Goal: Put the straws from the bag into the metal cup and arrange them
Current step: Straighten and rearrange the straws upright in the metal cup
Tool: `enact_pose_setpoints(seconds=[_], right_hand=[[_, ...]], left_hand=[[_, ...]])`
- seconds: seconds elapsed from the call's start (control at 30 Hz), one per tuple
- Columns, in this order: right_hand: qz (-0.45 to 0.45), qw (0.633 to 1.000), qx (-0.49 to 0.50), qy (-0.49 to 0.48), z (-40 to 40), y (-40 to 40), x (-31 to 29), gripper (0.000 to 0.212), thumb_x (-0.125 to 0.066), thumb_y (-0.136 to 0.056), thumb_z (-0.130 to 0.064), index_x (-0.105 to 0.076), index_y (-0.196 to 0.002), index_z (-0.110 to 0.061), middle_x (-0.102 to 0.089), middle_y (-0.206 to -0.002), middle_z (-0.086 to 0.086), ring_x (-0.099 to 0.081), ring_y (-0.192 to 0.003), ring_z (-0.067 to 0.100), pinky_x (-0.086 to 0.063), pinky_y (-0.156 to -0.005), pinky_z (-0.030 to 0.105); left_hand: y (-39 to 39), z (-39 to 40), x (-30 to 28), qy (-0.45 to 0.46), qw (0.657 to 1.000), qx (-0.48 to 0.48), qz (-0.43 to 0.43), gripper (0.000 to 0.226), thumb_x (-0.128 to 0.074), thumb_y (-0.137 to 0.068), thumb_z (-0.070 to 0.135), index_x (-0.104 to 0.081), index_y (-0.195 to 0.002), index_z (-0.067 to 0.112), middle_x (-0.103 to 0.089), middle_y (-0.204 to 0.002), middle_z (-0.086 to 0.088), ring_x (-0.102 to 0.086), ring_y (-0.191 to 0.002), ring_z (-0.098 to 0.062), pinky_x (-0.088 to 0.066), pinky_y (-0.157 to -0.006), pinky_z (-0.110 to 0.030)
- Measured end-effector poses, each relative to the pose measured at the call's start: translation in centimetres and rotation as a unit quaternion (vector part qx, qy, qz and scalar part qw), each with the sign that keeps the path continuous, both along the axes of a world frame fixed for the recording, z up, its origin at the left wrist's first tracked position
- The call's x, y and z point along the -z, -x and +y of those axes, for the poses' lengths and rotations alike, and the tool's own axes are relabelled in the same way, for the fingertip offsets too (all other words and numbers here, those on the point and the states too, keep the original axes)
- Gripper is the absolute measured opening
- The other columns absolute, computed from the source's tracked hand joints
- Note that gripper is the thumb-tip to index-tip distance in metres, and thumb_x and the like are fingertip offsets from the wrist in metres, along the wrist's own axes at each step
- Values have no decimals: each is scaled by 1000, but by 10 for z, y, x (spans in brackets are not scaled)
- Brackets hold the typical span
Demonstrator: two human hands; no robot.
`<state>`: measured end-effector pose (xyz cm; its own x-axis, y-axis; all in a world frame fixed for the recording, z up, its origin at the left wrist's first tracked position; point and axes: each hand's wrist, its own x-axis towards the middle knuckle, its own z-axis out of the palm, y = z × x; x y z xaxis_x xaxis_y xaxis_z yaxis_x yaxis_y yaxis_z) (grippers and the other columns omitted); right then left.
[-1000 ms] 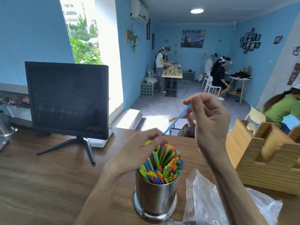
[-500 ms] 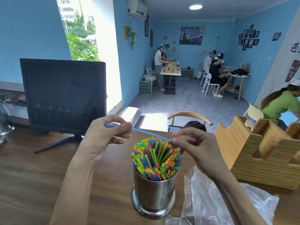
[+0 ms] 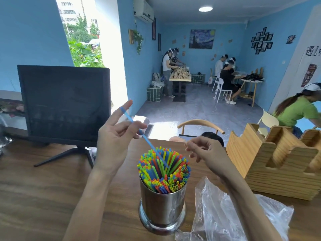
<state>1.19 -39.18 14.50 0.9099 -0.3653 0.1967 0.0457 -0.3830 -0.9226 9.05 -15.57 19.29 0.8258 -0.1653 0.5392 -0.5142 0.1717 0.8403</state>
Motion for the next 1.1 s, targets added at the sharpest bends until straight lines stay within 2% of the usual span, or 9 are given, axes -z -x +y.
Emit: enact_pose_setpoints(seconds=[0.07,0.13,0.23,0.4,0.53,0.73,0.83,0.97,1.1], right_hand=[[72,996,-54,-18,-4,0,2,25,-71,-92,-38,-76,-100,-15,-77,-84,-3,-70,-74,8,-55,-64,19],[116,989,-93,-5,-4,2,4,30,-73,-89,-42,-79,-97,-14,-78,-87,-2,-71,-76,7,-56,-67,19],[117,988,-98,-13,-5,1,5,27,-78,-85,-38,-81,-91,-12,-79,-89,3,-72,-77,9,-56,-67,20],[99,990,-86,-59,-6,1,5,25,-81,-82,-30,-82,-84,-5,-76,-83,17,-63,-64,9,-54,-59,18],[83,992,-77,-58,-7,-1,8,21,-82,-79,-27,-82,-85,-7,-77,-85,17,-66,-69,13,-56,-62,20],[64,992,-49,97,0,-7,4,16,-76,-91,-17,-76,-101,-5,-77,-80,-1,-74,-78,14,-61,-68,23],[44,975,4,217,8,-9,-1,10,-71,-96,-22,-76,-93,-14,-71,-79,-4,-68,-72,8,-59,-72,28],[9,963,57,265,14,-5,-25,9,-67,-98,-25,-72,-91,-28,-66,-69,-12,-61,-65,2,-45,-63,17],[-49,954,83,283,22,3,-60,8,-68,-97,-24,-72,-91,-28,-68,-74,-11,-63,-71,9,-45,-66,26]], left_hand=[[3,-2,5,-47,998,18,-30,50,-69,-88,18,-60,-127,47,-78,-103,-7,-70,-72,-5,-53,-66,-14],[3,-4,12,-101,994,25,-41,63,-71,-90,16,-44,-135,51,-79,-89,1,-72,-78,-10,-57,-77,-22],[2,-6,22,-195,979,20,-55,54,-75,-88,26,-48,-124,55,-77,-85,5,-73,-80,-15,-58,-85,-36],[2,-9,33,-242,967,65,-43,46,-79,-87,20,-58,-115,50,-77,-86,8,-70,-80,-16,-55,-84,-37],[-2,-8,39,-296,951,78,-39,29,-77,-88,23,-67,-110,41,-76,-85,10,-69,-86,-11,-53,-85,-39],[-1,-6,40,-329,941,78,-36,18,-78,-88,27,-77,-97,43,-74,-91,19,-67,-94,-2,-54,-84,-30],[-1,-7,37,-332,939,80,-37,15,-76,-88,30,-78,-95,44,-74,-93,23,-66,-95,0,-53,-83,-28],[3,-9,32,-327,939,87,-57,26,-75,-88,35,-73,-112,46,-73,-98,18,-62,-91,0,-48,-76,-20],[5,-22,21,-312,945,61,-81,39,-67,-93,42,-62,-131,47,-62,-113,19,-52,-99,7,-37,-81,-5]])
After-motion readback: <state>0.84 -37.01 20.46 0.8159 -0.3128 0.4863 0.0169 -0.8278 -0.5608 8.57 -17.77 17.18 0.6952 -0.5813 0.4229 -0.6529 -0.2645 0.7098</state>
